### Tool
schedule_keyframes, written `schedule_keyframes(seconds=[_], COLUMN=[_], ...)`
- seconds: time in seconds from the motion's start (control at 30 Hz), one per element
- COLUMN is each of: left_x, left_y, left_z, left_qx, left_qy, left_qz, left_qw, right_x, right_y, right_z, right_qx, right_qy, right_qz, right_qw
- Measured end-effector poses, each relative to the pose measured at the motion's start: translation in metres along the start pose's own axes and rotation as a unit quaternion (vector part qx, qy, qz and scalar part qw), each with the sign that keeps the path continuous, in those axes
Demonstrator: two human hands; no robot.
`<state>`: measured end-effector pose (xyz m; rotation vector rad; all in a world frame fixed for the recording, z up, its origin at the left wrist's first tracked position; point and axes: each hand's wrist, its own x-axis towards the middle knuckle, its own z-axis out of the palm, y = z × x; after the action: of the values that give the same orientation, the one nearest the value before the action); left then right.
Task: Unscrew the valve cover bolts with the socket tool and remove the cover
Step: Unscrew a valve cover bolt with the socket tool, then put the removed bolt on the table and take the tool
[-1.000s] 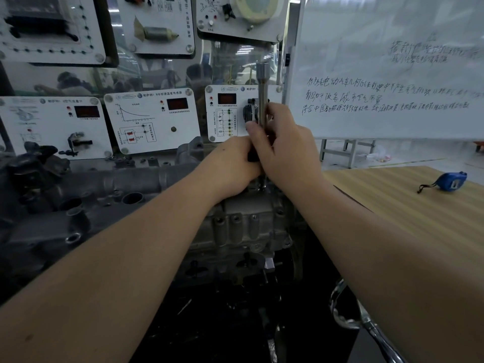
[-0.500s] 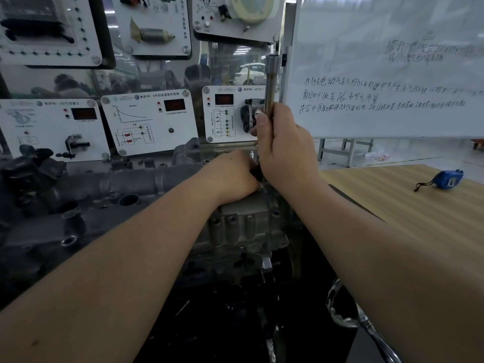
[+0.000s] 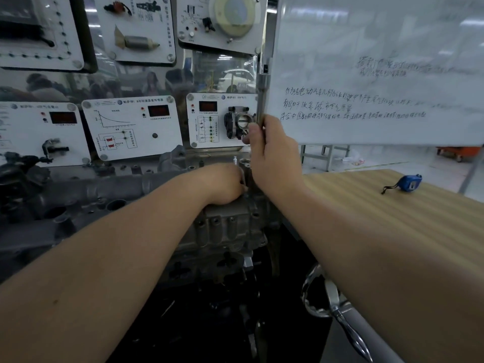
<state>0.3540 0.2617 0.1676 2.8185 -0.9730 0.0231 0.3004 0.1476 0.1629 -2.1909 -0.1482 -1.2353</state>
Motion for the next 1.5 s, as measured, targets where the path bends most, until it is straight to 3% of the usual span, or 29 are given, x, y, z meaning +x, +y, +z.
schedule_keyframes(seconds=[0.27, 0.43, 0.57, 0.73, 0.87, 1.03, 1.23, 1.5], left_x=[0.013, 0.013, 0.001, -0.02, -0.044, -0.085, -0.107, -0.104], left_y=[0.005, 0.014, 0.069, 0.203, 0.315, 0.426, 0.484, 0.506], left_z=[-0.01, -0.043, -0.045, 0.015, 0.08, 0.149, 0.204, 0.237], left_qx=[0.074, -0.001, -0.107, -0.2, -0.286, -0.276, -0.266, -0.254], left_qy=[0.001, 0.061, 0.11, 0.04, -0.05, -0.109, -0.104, -0.144], left_qz=[0.006, -0.014, 0.043, 0.147, 0.22, 0.3, 0.34, 0.361], left_qw=[0.997, 0.998, 0.987, 0.968, 0.931, 0.907, 0.896, 0.886], right_x=[-0.015, -0.035, -0.055, -0.1, -0.145, -0.205, -0.251, -0.276], right_y=[-0.007, -0.001, 0.011, 0.029, 0.049, 0.062, 0.078, 0.1], right_z=[-0.072, -0.118, -0.161, -0.242, -0.318, -0.406, -0.476, -0.492], right_qx=[-0.057, -0.103, -0.141, -0.213, -0.22, -0.211, -0.208, -0.231], right_qy=[0.006, -0.045, -0.072, -0.072, -0.054, 0.018, 0.086, 0.06], right_qz=[0.021, 0.068, 0.138, 0.235, 0.359, 0.462, 0.535, 0.547], right_qw=[0.998, 0.991, 0.978, 0.946, 0.906, 0.861, 0.814, 0.802])
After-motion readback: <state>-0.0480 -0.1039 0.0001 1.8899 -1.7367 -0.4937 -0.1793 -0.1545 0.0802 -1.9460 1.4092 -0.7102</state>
